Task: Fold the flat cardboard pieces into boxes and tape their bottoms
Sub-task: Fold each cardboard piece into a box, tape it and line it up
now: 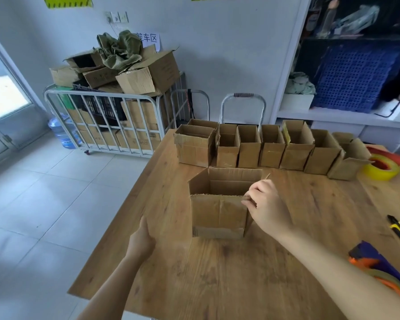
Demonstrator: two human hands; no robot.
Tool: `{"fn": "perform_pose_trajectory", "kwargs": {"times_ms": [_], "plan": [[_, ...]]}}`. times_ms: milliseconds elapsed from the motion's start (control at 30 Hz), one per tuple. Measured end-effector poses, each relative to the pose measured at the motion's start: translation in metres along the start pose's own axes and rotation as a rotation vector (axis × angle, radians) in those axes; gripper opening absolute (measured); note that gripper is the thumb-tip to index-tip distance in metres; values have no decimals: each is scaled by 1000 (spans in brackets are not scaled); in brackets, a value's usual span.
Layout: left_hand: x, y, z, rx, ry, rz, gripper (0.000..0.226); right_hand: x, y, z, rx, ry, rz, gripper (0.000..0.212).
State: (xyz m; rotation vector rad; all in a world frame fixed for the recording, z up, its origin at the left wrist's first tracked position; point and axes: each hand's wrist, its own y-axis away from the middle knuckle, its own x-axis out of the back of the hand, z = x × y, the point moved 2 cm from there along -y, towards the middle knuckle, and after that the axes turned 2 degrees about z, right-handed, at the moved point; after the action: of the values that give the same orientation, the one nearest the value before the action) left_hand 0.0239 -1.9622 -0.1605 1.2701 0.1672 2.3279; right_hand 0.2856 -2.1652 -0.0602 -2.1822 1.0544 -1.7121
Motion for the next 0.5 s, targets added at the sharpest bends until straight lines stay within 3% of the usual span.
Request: {"fn": "perform_pose_trajectory", "kwargs": {"times_ms": [100,200,267,433,500], "plan": [[0,-3,-11,-30,-122,24,44,-8,0,-9,14,21,-1,17],[-7,-3,-18,3,-200,17,29,-11,4,-13,26,49,-8,18],[-9,-1,-19,31,-228,38,33,-13,5,-12,29,69,-8,18],[6,4,-20,12,-545,140,72,-15,5,-9,16,74,0,16],[7,9,-16,-42,-559,178,70,-16,5,-9,14,69,4,15]]}}
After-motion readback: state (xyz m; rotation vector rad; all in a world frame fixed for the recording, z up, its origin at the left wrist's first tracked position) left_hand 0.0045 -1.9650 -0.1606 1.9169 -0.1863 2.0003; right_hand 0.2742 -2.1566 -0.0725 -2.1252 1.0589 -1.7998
